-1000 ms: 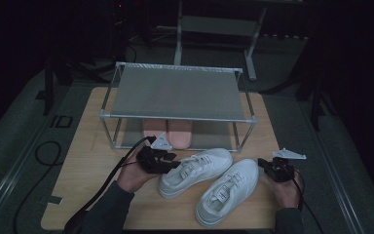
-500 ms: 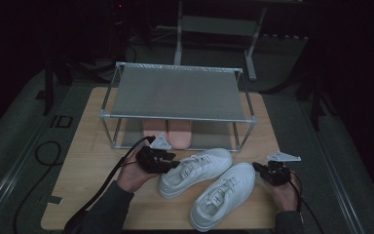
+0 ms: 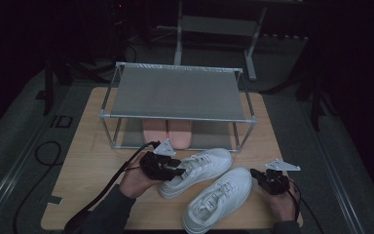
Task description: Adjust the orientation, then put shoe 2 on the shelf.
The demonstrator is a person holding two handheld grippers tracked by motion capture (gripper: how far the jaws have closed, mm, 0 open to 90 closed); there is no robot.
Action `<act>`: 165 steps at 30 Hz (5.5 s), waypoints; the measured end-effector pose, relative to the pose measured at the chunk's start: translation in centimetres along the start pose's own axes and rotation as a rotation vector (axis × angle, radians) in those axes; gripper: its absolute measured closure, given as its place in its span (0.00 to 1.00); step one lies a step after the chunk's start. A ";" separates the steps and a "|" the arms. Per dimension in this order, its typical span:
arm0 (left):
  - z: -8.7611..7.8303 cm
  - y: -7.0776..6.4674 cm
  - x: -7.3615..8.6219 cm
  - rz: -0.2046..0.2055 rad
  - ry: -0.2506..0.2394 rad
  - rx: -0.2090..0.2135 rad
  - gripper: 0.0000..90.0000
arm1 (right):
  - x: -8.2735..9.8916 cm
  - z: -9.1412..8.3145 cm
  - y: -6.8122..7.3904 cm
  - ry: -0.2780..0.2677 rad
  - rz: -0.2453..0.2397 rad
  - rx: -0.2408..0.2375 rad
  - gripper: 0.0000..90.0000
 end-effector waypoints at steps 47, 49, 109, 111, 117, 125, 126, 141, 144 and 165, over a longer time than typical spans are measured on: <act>0.2 -0.6 -0.2 0.004 0.007 0.044 0.67 | 2.6 -3.3 12.5 -0.017 -0.282 -0.268 1.00; 0.3 -0.8 -0.3 0.009 0.008 0.047 0.66 | 2.6 -3.5 12.5 -0.022 -0.284 -0.264 1.00; 3.5 -3.2 -0.1 0.024 0.118 0.083 0.40 | 2.6 -4.1 6.2 -0.077 -0.081 -0.058 0.66; 3.6 -3.3 -0.1 0.032 0.123 0.071 0.41 | 2.6 -4.1 6.2 -0.077 -0.079 -0.059 0.66; 4.1 -3.2 -0.4 0.028 0.132 0.047 0.46 | 2.6 -4.2 6.2 -0.081 -0.080 -0.059 0.66; 5.1 -3.1 -0.6 0.024 0.151 0.033 0.53 | 2.8 -4.2 5.9 -0.079 -0.072 -0.052 0.66; 5.3 -3.1 -0.6 0.035 0.160 0.025 0.53 | 2.9 -4.2 5.9 -0.078 -0.069 -0.051 0.66; 5.0 -3.1 -0.9 0.090 0.172 -0.025 0.83 | 4.0 -4.4 5.4 -0.056 -0.063 -0.019 0.65; 5.0 -3.3 -0.9 0.111 0.163 -0.029 0.84 | 4.2 -4.6 5.2 -0.062 -0.054 -0.018 0.65; 3.9 -2.8 -1.9 0.075 0.114 -0.002 0.86 | 6.0 -4.8 4.2 -0.047 0.001 -0.010 0.60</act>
Point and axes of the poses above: each handheld gripper's, and its own axes: z roughly forward along the jaws, x roughly out of its underside, y roughly to its left, the point moved 7 cm from there along z, roughly forward along the jaws, and after that the axes turned 5 degrees about y, right-handed, at the moved point
